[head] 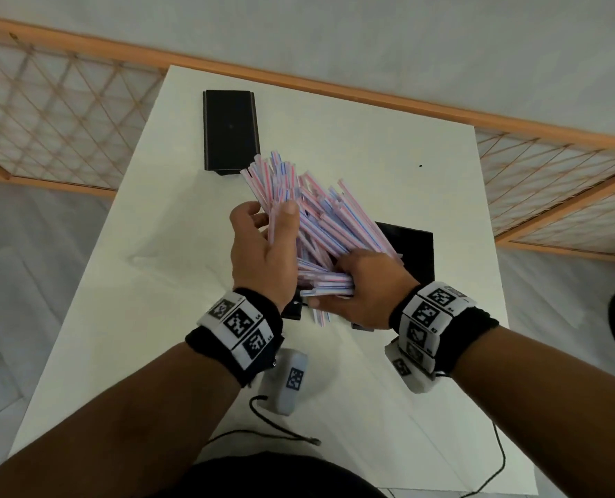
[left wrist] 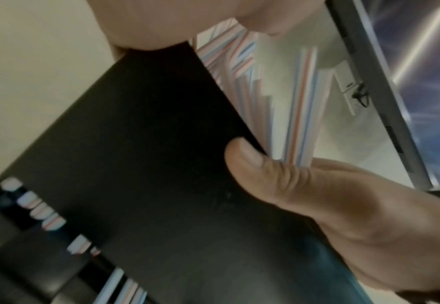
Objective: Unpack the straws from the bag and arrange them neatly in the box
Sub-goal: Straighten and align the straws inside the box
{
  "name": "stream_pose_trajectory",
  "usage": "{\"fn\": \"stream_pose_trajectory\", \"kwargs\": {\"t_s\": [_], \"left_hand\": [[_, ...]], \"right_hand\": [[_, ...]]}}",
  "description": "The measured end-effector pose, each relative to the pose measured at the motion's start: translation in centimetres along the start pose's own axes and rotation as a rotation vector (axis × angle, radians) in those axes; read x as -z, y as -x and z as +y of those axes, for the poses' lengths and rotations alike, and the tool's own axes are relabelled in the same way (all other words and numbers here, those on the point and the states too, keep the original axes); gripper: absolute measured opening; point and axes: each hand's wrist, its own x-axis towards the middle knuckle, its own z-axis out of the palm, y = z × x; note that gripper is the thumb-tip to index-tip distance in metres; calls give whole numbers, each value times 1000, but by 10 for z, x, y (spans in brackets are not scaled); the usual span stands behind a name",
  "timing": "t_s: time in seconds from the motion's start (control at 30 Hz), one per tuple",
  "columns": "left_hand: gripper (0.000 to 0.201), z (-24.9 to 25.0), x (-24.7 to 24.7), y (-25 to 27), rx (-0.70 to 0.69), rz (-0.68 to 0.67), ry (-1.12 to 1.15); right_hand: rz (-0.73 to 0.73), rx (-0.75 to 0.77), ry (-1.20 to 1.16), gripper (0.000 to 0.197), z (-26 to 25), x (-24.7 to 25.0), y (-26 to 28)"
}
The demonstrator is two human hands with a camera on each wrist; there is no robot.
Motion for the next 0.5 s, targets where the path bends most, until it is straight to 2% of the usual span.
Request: {"fn": "stream_pose_trajectory", "kwargs": {"t_s": [0.17, 0.27, 0.4, 0.5], "left_hand": [[60, 4, 1, 1, -62, -22, -87], [54, 3, -1, -2, -81, -17, -88], [66, 0, -1, -3, -54, -27, -22], [69, 3, 2, 0, -123, -26, 55]], "right_hand": [[-113, -67, 27, 61, -6, 0, 2], [-140, -118, -25, 58, -13, 6, -2], [-278, -164, -121, 55, -14, 16, -8], [-300, -143, -181, 46, -17, 16, -12]]}}
